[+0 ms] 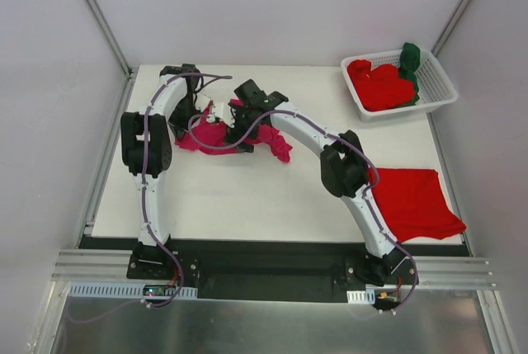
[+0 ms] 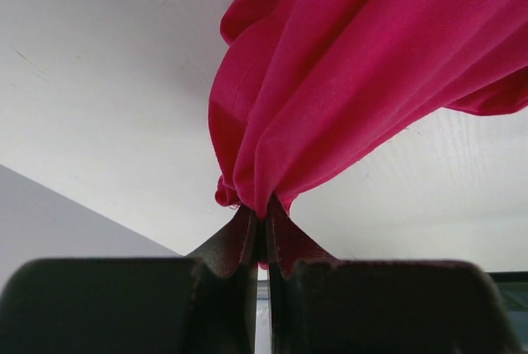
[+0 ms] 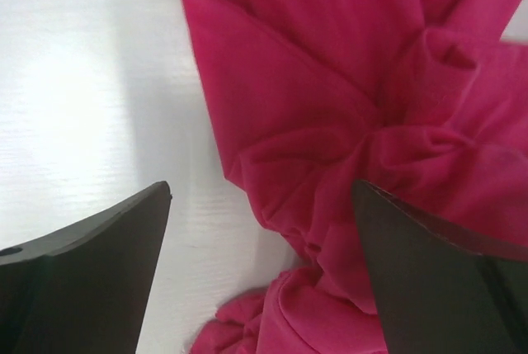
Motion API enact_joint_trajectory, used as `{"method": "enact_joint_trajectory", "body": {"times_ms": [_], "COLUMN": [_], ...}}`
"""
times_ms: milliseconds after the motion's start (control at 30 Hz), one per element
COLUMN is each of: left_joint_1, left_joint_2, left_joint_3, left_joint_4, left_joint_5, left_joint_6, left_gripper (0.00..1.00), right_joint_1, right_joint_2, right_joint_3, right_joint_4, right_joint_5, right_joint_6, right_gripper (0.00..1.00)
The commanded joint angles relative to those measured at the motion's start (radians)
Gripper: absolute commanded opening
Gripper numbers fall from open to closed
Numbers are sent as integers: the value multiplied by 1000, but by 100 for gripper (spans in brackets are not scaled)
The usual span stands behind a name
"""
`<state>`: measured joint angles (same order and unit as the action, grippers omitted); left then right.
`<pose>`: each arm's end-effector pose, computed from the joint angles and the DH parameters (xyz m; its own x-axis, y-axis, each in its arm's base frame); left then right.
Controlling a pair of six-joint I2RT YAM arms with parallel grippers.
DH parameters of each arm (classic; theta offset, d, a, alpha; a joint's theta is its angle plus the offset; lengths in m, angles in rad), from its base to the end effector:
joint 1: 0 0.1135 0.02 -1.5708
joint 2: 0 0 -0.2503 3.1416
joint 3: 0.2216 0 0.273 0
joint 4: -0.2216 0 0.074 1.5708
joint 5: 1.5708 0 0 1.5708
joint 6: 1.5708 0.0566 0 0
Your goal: Fold and stack the t-shirts
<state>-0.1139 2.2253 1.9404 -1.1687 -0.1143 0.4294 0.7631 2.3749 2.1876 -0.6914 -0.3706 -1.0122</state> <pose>0.4578 -0.0459 0.1655 -0.8556 0.5142 -0.0592 0.5014 0.8518 0.1517 0.3862 0.3977 0.1989 0.3931 -0.7178 -0.5747 -0.9018 -0.1789 -0.3934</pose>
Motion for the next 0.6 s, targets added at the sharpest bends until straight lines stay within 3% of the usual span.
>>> {"method": "enact_joint_trajectory", "body": {"times_ms": [0, 67, 100, 200, 300, 400, 567], "left_joint_1": [0, 0, 0, 0, 0, 0, -1], "left_joint_2": [-26, -30, -33, -39, -47, -55, -53], "left_joint_3": [32, 32, 31, 34, 31, 25, 28], "left_joint_4": [-52, -51, -51, -49, -49, -51, -52], "left_joint_5": [8, 16, 24, 39, 54, 70, 70], "left_joint_6": [-17, -17, -17, -17, -21, -35, -40], "left_gripper": [0, 0, 0, 0, 0, 0, 0], "right_joint_1": [-42, -109, -201, -376, -438, -368, -191], "right_joint_2": [17, -9, -17, -86, -256, -428, -471], "right_joint_3": [8, -11, -3, 75, 25, -95, -100], "right_joint_4": [-28, 18, 23, 47, 175, 173, 9], "right_joint_5": [383, 572, 688, 821, 831, 729, 598], "right_joint_6": [-54, -75, -84, -112, -210, -226, -157], "right_gripper": [96, 97, 97, 98, 97, 98, 99]}}
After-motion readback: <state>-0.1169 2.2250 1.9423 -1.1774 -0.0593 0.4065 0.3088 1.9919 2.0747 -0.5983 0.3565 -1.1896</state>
